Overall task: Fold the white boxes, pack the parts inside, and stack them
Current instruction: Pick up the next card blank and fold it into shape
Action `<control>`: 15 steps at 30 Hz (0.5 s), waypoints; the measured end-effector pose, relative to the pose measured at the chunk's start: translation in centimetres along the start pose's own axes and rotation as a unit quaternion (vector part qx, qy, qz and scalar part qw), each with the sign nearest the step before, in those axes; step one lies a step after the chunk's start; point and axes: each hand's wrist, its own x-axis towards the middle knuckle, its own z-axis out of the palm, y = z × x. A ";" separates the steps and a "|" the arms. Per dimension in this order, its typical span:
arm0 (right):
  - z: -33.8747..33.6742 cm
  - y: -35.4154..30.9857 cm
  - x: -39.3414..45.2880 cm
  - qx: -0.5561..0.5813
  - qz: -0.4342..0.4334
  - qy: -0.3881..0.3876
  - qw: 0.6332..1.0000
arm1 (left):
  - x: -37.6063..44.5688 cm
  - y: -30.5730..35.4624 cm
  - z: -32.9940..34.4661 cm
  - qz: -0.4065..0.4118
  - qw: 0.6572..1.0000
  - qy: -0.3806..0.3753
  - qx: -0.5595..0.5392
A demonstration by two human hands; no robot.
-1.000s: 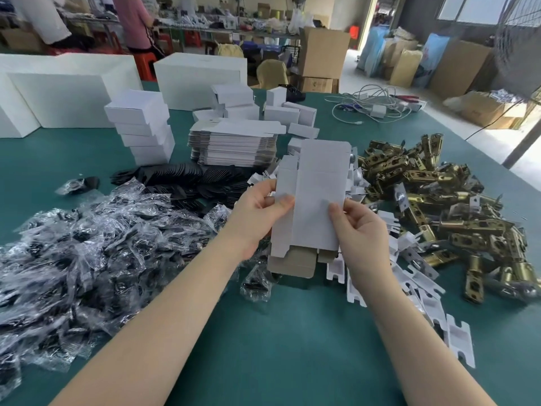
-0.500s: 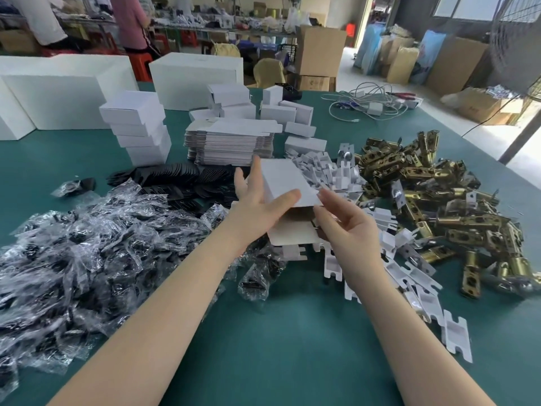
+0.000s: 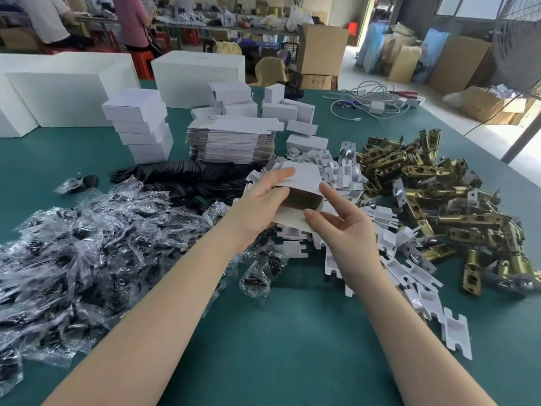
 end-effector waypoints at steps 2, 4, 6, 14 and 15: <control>0.0 -0.2 0.0 0.011 -0.001 0.011 1.000 | 0.0 -0.1 -0.1 0.005 1.000 0.005 0.006; -0.1 -0.3 0.0 0.011 -0.001 0.015 1.000 | 0.0 0.0 -0.6 0.001 1.000 -0.008 -0.009; -0.2 -0.4 0.1 0.014 0.008 0.012 1.000 | 0.1 0.1 -1.5 -0.007 0.998 -0.048 -0.031; -0.6 -0.8 0.4 0.110 0.073 0.005 0.991 | 0.1 -0.1 -4.3 -0.024 0.985 -0.155 -0.074; -0.8 -0.8 0.5 0.118 0.078 0.003 0.990 | 0.1 -0.1 -4.2 -0.018 0.986 -0.152 -0.069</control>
